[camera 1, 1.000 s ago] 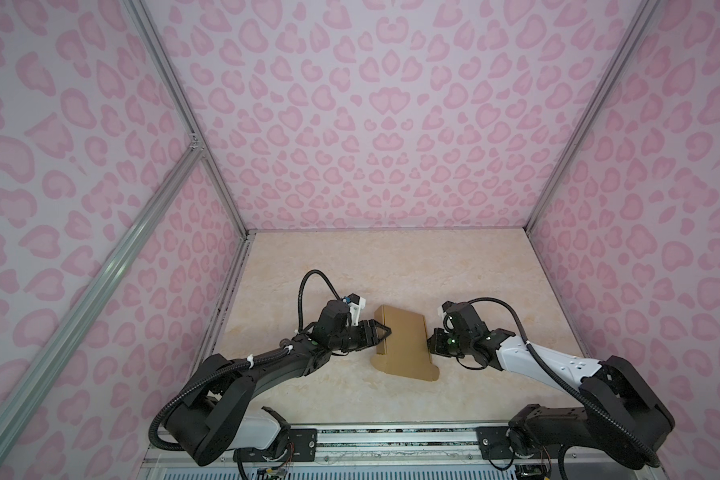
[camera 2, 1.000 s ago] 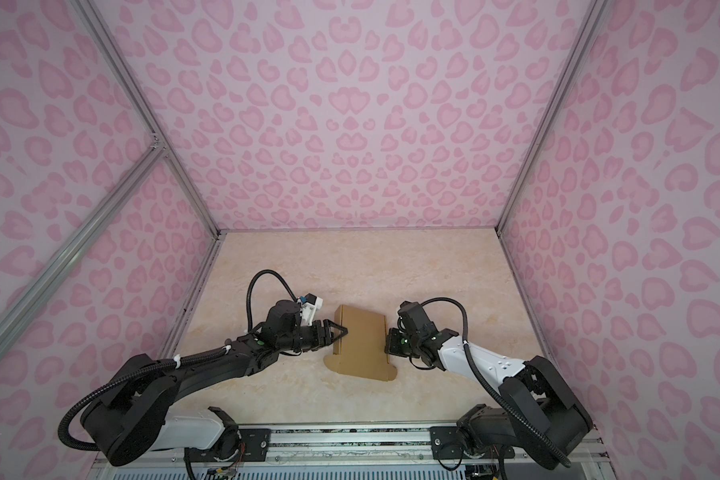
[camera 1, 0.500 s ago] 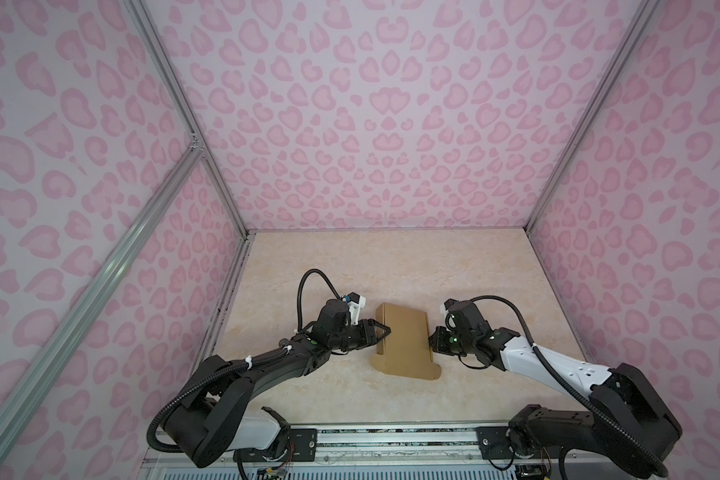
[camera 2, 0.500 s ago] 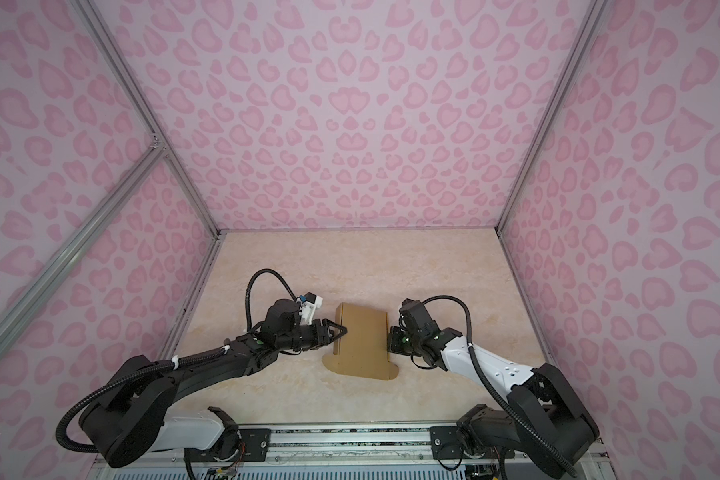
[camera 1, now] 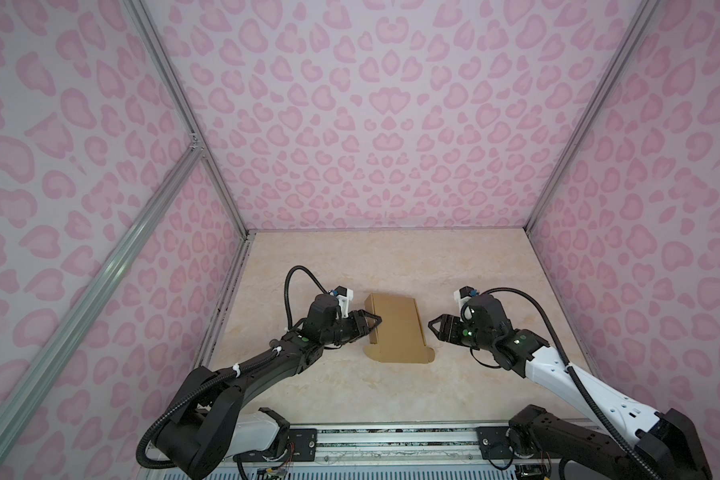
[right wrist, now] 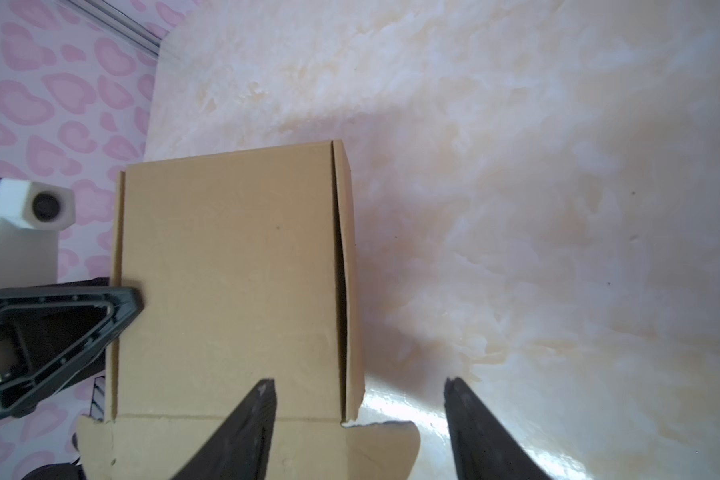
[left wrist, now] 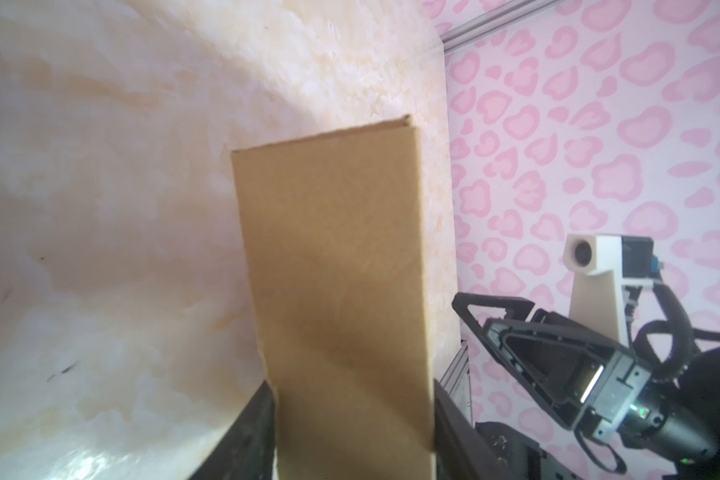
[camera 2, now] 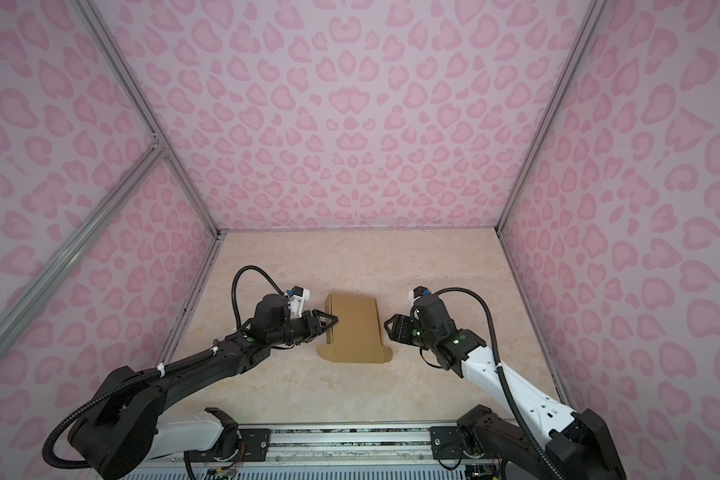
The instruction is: Fold the paper box
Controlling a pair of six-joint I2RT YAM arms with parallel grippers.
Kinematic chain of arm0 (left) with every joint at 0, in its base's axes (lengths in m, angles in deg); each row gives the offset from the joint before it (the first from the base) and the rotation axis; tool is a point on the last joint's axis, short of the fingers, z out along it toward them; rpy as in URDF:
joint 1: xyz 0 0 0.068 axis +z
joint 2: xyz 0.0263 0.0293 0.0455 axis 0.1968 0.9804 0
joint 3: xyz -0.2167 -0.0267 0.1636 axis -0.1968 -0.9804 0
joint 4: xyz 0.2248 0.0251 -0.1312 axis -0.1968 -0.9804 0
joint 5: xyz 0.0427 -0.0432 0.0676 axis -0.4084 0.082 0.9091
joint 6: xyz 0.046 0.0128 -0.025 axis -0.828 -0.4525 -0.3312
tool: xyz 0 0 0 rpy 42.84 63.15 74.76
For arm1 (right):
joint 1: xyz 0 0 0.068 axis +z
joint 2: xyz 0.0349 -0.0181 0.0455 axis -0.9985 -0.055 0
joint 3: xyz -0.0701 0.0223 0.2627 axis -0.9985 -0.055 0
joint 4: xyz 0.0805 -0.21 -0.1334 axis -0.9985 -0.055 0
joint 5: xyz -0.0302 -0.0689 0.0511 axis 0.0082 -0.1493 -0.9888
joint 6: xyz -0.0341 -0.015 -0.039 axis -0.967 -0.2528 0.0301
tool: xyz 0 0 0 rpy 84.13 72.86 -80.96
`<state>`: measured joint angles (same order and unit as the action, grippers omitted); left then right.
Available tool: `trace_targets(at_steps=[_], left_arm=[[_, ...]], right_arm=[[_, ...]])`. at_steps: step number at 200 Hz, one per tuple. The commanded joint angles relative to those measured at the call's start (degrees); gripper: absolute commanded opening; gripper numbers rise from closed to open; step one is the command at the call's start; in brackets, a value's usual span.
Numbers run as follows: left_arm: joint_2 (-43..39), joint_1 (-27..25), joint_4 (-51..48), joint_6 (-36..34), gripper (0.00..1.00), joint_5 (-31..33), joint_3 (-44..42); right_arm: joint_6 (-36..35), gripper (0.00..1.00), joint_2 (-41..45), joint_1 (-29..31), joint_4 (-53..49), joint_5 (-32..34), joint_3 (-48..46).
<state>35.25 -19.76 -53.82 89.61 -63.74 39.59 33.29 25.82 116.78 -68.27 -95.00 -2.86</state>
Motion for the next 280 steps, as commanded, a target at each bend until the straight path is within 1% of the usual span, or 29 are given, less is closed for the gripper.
trace_targets(at_steps=[1, 19, 33, 43, 61, 80, 92, 102, 114, 137, 172, 190, 212, 245, 280], left_arm=[[-2.29, 0.50, 2.00, 3.18, 0.50, 1.26, 2.21], [-3.83, 1.05, 1.83, 4.55, 0.50, 2.42, 3.90], [-4.79, 1.14, 1.61, 4.85, 0.50, 3.49, 5.16], [-5.11, 1.36, 1.12, 5.15, 0.50, 4.38, 5.79], [-5.10, 1.67, 1.50, 6.05, 0.50, 5.13, 6.18], [-4.47, 1.98, 2.51, 7.77, 0.50, 5.77, 6.16], [-4.04, 2.02, 3.46, 8.86, 0.50, 5.98, 6.51], [-3.67, 2.02, 3.82, 9.48, 0.50, 6.00, 7.13], [-3.33, 2.02, 3.96, 9.88, 0.50, 5.92, 8.17], [-3.25, 2.11, 4.03, 10.64, 0.50, 6.51, 9.70], [-2.49, 2.06, 4.84, 12.25, 0.50, 6.09, 10.04], [-2.17, 2.02, 5.79, 13.34, 0.50, 5.91, 9.37], [-2.21, 2.02, 6.71, 14.25, 0.50, 5.68, 9.04], [-2.96, 2.02, 7.28, 14.77, 0.50, 5.48, 8.99], [-3.40, 1.86, 8.04, 15.31, 0.50, 5.47, 8.23]], right_arm=[[7.65, 0.73, 2.37, 0.04, 9.56, -4.93, -2.30], [16.63, 0.75, 4.56, 0.37, 22.22, -7.68, -6.61], [23.81, 0.76, 6.74, 0.48, 31.21, -7.00, -10.38], [27.25, 0.77, 8.43, 0.60, 35.55, -6.17, -12.11], [29.38, 0.78, 12.50, 1.88, 35.88, -2.43, -12.41], [29.62, 0.88, 18.32, 4.68, 32.11, 5.35, -12.28], [30.89, 0.93, 20.50, 7.82, 33.30, 10.97, -14.02], [32.33, 0.96, 20.54, 10.14, 35.83, 13.70, -15.83], [34.21, 0.97, 18.72, 12.07, 39.54, 14.89, -17.47], [37.29, 0.97, 13.84, 14.18, 47.32, 15.06, -19.37], [36.06, 0.97, 8.40, 16.93, 52.61, 16.12, -18.04], [36.40, 0.97, 4.39, 18.24, 59.82, 17.49, -18.96], [39.71, 0.97, -1.82, 18.53, 67.50, 17.97, -20.14], [41.37, 0.97, -11.29, 18.58, 80.22, 17.65, -20.02], [40.36, 0.97, -16.72, 18.58, 86.26, 18.45, -18.05]])
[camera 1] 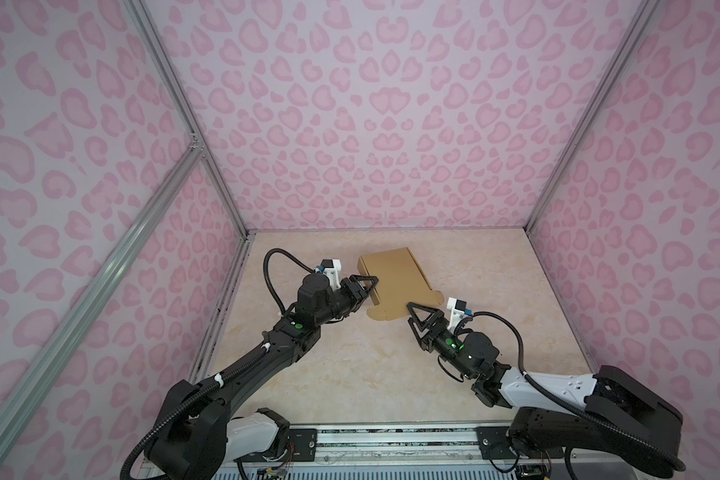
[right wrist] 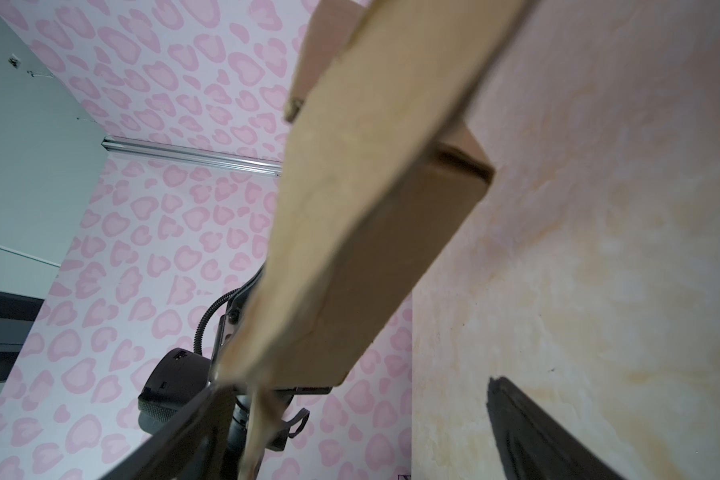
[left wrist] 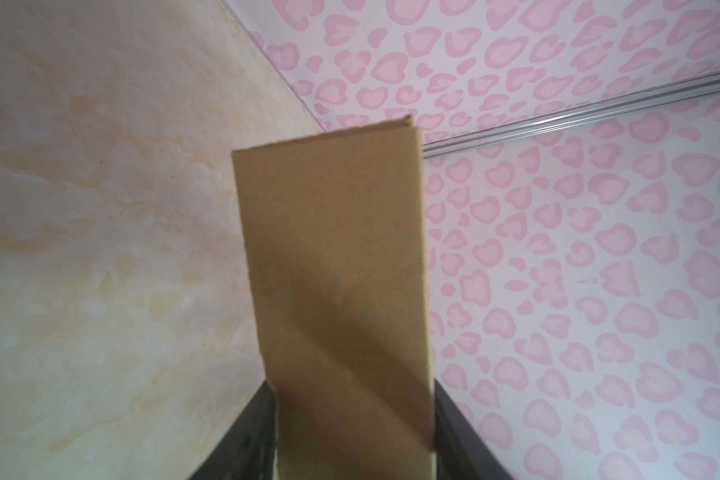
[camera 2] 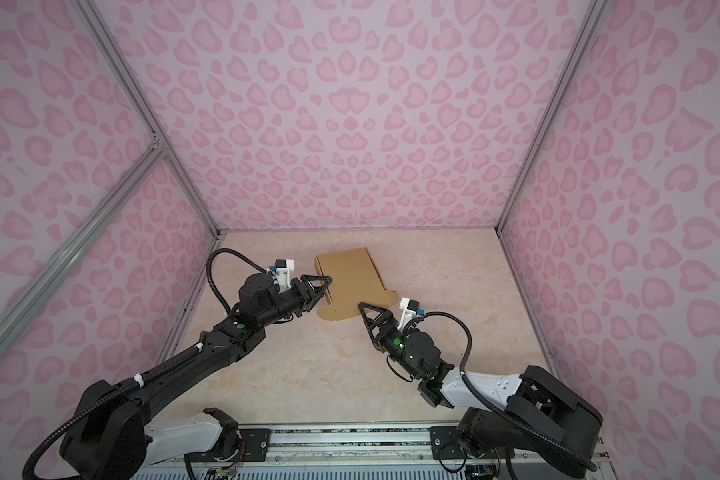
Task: Fold the paper box
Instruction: 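Grip the box's protruding tab with the right gripper and lift it upward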
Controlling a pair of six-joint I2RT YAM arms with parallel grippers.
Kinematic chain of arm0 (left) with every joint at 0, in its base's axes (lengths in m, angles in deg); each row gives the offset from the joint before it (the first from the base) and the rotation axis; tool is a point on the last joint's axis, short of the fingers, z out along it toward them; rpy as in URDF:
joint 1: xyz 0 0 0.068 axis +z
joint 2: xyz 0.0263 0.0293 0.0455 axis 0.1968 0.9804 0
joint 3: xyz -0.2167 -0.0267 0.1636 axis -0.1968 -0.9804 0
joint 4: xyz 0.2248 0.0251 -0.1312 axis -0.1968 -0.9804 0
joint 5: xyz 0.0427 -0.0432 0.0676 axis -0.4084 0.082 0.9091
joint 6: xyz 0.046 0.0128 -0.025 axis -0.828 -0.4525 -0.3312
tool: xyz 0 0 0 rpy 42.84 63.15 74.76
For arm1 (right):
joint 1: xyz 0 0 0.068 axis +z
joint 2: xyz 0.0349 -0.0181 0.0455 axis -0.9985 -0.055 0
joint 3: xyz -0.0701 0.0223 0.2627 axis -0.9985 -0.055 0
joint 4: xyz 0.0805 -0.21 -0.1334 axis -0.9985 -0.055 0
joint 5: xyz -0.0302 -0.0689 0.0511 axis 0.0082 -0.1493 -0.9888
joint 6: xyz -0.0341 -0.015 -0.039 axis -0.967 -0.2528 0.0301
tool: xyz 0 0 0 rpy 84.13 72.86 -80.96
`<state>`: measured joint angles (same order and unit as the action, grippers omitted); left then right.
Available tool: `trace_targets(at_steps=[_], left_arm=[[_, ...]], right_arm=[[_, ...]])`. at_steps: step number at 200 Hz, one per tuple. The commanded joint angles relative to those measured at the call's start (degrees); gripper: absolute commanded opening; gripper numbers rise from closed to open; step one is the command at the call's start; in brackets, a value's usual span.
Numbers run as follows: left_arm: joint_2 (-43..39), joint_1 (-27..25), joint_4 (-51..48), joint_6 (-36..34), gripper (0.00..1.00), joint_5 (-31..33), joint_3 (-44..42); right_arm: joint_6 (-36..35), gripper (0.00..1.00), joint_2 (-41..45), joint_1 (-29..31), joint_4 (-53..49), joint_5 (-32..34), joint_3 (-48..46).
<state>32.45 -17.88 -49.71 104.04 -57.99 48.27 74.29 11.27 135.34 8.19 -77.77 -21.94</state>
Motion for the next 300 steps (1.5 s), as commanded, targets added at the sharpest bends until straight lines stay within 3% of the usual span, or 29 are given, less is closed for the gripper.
trace_targets(at_steps=[1, 36, 105, 211, 300], left_arm=[[-0.60, -0.03, 3.92, 0.88, 0.50, -0.27, -0.52], [-0.50, -0.12, 5.20, 1.84, 0.50, -0.45, -1.45], [-0.86, -0.38, 6.83, 2.84, 0.49, -0.62, -1.81], [-1.19, -0.74, 8.32, 3.48, 0.49, -0.54, -3.16], [-1.57, -0.74, 8.31, 3.35, 0.58, -0.70, -3.35]], right_arm=[[-0.69, 0.97, -2.26, 0.03, 9.88, 1.28, 1.09], [-2.02, 0.93, -4.06, 0.00, 7.69, 2.05, 3.18], [-0.19, 0.83, -10.48, -0.59, 13.47, 2.46, 4.33], [-4.89, 0.72, -7.90, -0.91, 5.80, 3.01, 7.09], [-4.35, 0.63, -7.97, -1.39, 5.32, 2.90, 7.32]])
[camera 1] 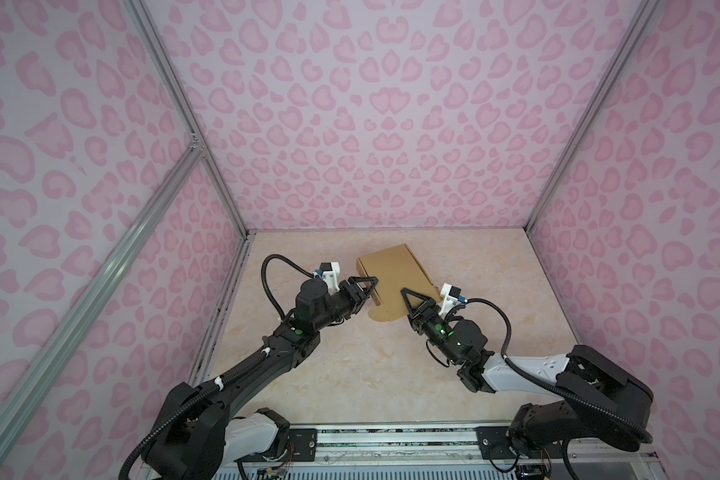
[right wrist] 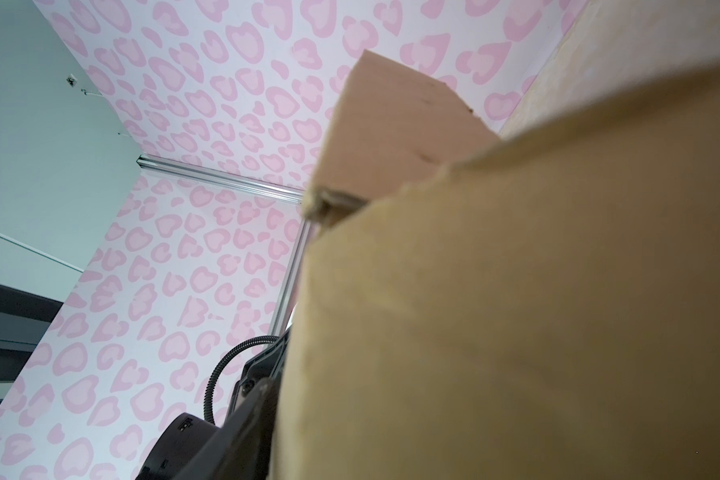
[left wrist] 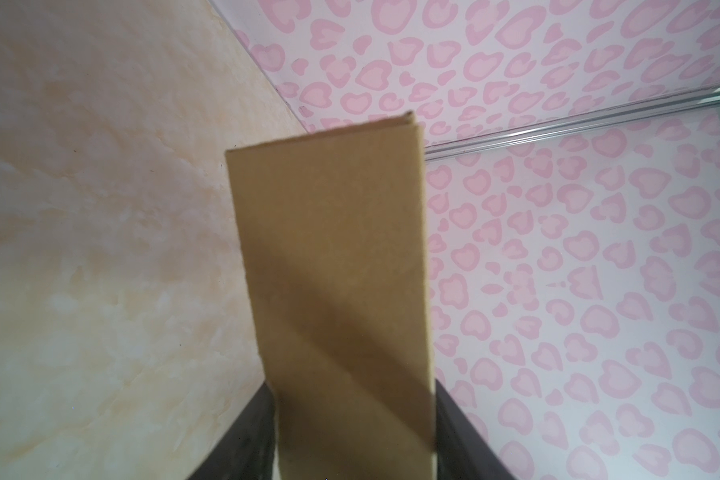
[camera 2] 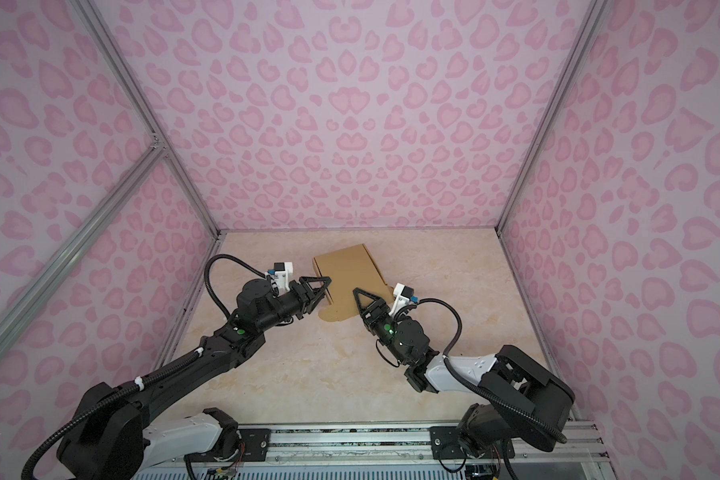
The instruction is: Fold the paper box
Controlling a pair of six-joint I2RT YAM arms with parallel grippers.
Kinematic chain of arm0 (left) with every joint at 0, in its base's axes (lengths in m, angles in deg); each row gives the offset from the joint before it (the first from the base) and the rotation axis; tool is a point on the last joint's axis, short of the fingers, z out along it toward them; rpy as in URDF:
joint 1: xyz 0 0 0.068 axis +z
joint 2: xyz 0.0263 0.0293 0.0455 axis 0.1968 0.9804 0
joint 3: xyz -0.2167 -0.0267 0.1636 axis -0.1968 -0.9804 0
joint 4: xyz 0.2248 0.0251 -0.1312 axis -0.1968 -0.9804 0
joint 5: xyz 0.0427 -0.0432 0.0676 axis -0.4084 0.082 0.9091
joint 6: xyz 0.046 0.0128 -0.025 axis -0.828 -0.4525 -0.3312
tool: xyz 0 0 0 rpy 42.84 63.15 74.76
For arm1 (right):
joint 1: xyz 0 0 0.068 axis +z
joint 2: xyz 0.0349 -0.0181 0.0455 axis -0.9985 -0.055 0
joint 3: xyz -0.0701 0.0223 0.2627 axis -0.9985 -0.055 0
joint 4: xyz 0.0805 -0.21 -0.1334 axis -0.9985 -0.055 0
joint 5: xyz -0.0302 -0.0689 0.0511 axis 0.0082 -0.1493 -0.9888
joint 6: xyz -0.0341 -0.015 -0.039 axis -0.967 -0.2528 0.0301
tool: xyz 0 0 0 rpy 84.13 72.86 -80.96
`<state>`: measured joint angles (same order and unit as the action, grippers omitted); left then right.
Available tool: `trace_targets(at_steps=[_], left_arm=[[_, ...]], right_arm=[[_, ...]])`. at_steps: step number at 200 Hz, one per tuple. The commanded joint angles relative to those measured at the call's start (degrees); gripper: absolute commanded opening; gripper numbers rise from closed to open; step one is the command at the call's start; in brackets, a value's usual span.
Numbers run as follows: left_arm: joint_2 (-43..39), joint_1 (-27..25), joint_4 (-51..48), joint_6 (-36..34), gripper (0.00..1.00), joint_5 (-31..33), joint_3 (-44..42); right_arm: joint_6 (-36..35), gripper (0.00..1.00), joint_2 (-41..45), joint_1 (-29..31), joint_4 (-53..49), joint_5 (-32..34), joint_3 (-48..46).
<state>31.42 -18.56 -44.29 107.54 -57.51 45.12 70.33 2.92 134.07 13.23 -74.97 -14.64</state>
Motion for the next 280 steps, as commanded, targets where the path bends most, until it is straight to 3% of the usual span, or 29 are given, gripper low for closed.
trace_targets(at_steps=[1, 56, 113, 162, 194, 219, 280], left_arm=[[-0.54, -0.06, 2.88, -0.15, 0.58, -1.19, -0.18], [-0.81, -0.06, 2.28, -0.74, 0.68, -1.11, -0.07], [-2.70, 0.16, -0.14, -3.12, 0.78, -0.56, -0.68], [-7.16, 1.17, -9.13, -10.98, 0.79, 1.84, -1.45], [-11.08, 1.61, -17.16, -17.24, 0.80, 4.84, -1.89], [-13.22, 1.76, -20.98, -20.65, 0.81, 6.79, -2.64], [-13.48, 1.87, -22.05, -21.81, 0.81, 5.95, -5.85]], right_arm=[[-0.39, 0.63, 0.44, -0.11, 0.18, 0.07, 0.05], [-1.77, 0.60, 3.26, -0.55, -3.25, 0.99, -0.51], [-5.22, 0.56, 10.59, -1.22, -17.15, 2.49, 0.51], [-9.05, 0.53, 19.50, -2.36, -42.27, 0.98, 4.11], [-17.14, 0.52, 26.69, -2.52, -68.28, 1.64, 9.95], [-22.94, 0.52, 31.25, -2.65, -82.06, 3.23, 13.46], [-30.37, 0.51, 31.59, -2.66, -108.98, 0.26, 21.64]])
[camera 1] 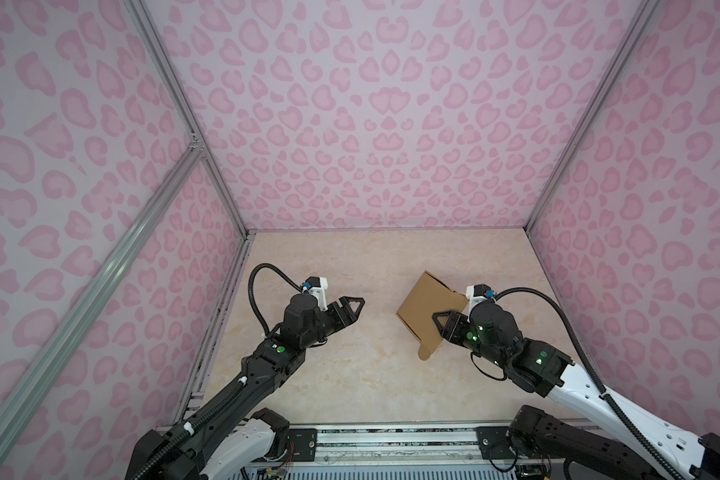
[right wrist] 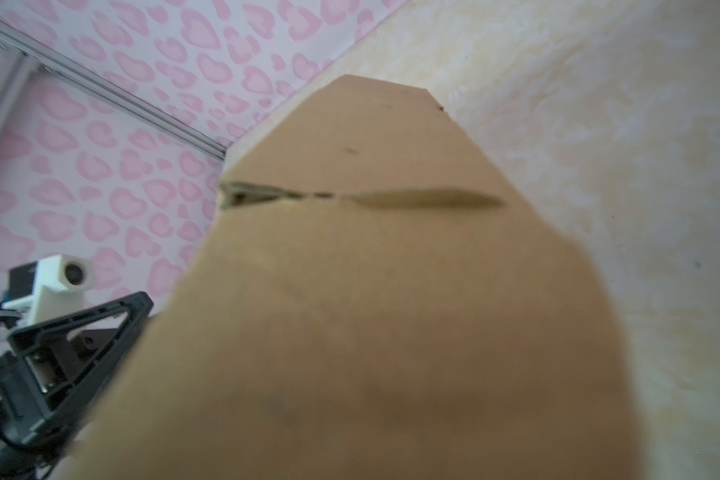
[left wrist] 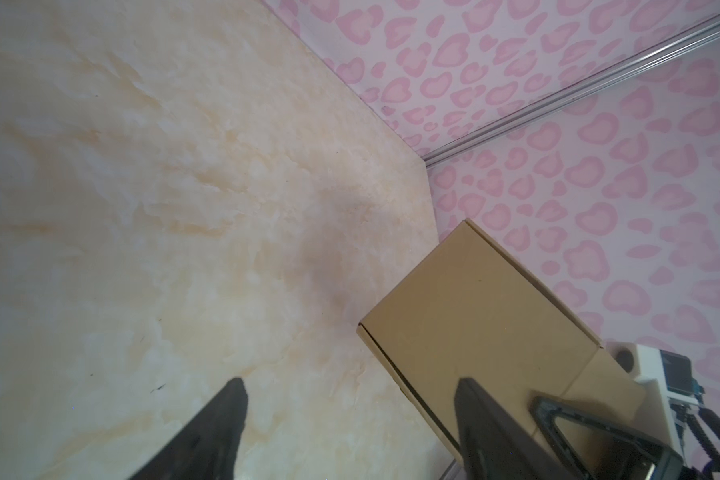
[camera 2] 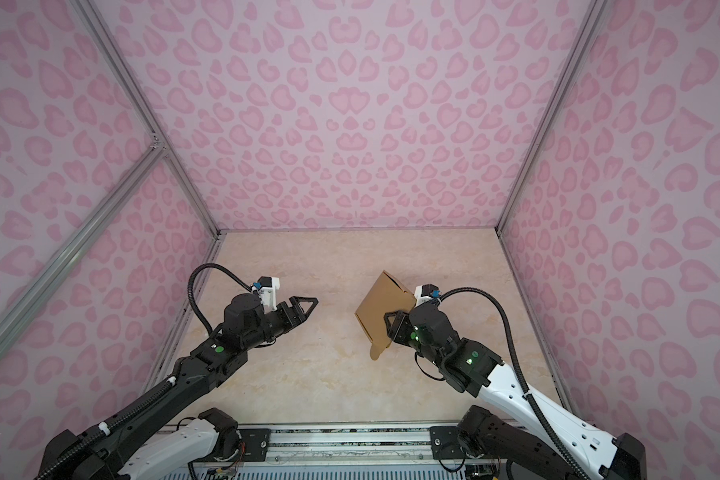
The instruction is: Fold the paper box
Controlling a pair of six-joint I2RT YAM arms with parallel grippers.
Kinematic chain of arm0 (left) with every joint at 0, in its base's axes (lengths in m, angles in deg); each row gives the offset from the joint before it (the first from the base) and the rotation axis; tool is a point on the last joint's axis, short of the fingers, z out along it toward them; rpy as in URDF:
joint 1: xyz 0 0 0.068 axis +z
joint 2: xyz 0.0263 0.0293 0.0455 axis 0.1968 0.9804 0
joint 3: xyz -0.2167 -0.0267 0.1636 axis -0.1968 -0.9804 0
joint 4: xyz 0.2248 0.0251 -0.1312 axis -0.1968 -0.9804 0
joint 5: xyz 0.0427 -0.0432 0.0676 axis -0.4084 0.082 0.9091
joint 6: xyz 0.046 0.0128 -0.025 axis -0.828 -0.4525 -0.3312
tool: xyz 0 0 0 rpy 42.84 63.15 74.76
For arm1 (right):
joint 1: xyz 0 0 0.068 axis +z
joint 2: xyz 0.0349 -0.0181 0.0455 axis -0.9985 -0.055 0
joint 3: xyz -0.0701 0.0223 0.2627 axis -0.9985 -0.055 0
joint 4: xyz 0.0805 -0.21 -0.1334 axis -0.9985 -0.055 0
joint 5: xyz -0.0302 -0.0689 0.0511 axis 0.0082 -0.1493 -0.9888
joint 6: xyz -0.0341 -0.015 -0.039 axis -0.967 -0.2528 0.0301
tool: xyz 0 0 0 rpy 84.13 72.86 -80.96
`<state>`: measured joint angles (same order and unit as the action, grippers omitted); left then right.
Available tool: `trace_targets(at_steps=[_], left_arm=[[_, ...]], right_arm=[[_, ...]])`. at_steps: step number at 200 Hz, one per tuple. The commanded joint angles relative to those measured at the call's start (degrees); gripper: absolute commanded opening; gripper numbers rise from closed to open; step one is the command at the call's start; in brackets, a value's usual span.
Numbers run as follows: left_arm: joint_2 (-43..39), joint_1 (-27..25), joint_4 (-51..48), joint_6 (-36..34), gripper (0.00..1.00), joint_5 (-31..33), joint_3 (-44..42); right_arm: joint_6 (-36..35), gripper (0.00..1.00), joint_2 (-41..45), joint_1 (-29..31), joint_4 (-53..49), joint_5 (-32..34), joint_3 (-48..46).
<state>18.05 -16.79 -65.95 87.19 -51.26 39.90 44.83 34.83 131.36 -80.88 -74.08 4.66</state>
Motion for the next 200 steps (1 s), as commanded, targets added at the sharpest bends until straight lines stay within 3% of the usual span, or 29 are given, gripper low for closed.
trace_targets(at_steps=[1, 76, 200], left_arm=[[-0.10, 0.10, -0.36, -1.48, 0.81, -0.31, -0.68], [1.67, 0.10, 1.16, -0.79, 0.82, -1.72, -1.67], [3.76, 0.10, 3.95, 0.70, 0.82, -3.58, -3.97]], right_arm=[[-4.99, 0.51, -0.33, 0.05, -15.36, -0.62, 2.51], [-13.69, 0.51, -9.25, -0.30, -31.11, -4.61, 13.42], [-22.47, 0.52, -22.13, -1.01, -37.05, -9.57, 22.88]])
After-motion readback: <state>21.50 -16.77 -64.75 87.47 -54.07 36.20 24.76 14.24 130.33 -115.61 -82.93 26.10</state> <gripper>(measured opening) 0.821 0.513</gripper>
